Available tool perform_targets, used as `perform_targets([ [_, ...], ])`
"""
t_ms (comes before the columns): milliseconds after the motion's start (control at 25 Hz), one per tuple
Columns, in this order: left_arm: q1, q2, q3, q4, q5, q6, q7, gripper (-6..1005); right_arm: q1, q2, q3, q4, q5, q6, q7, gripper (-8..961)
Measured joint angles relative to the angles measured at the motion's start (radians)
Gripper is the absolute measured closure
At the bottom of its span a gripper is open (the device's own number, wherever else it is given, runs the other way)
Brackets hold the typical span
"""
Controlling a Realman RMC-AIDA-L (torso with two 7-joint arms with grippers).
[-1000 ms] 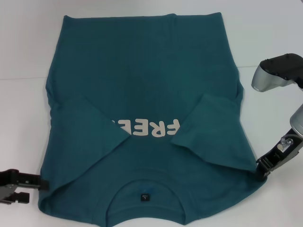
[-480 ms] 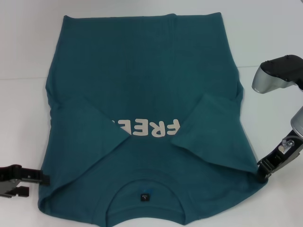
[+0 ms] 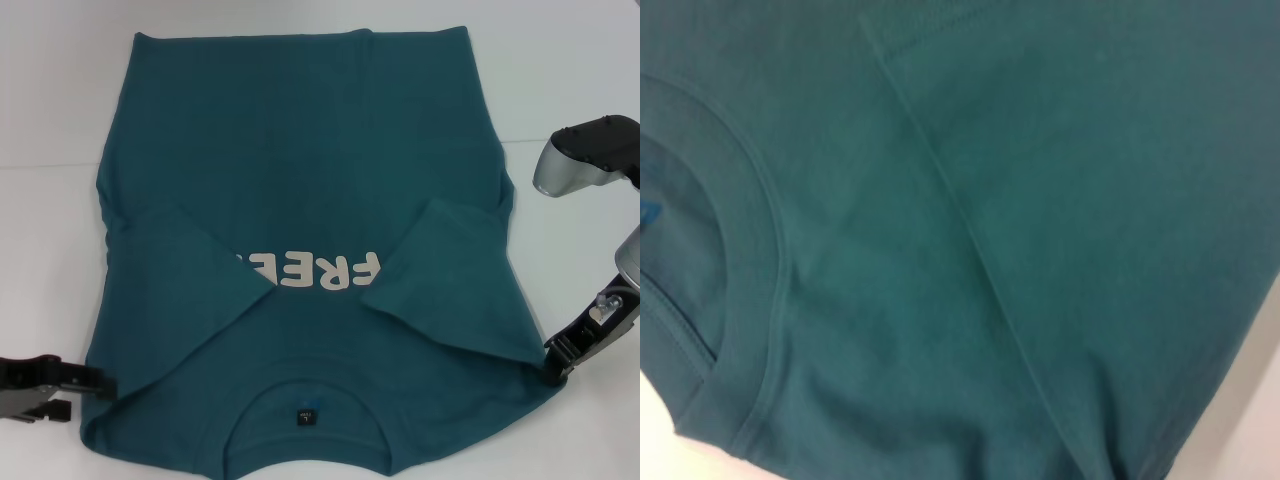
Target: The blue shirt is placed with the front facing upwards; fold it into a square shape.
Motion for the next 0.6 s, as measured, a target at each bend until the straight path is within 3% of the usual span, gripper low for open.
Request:
perform_targets([
  [600,-0.005,-0.001,0.006,-0.035,-0.001,-0.043,-0.002,229,0.0,0.0,0.0,0.0,0.0,-0.004,-0.01,905],
])
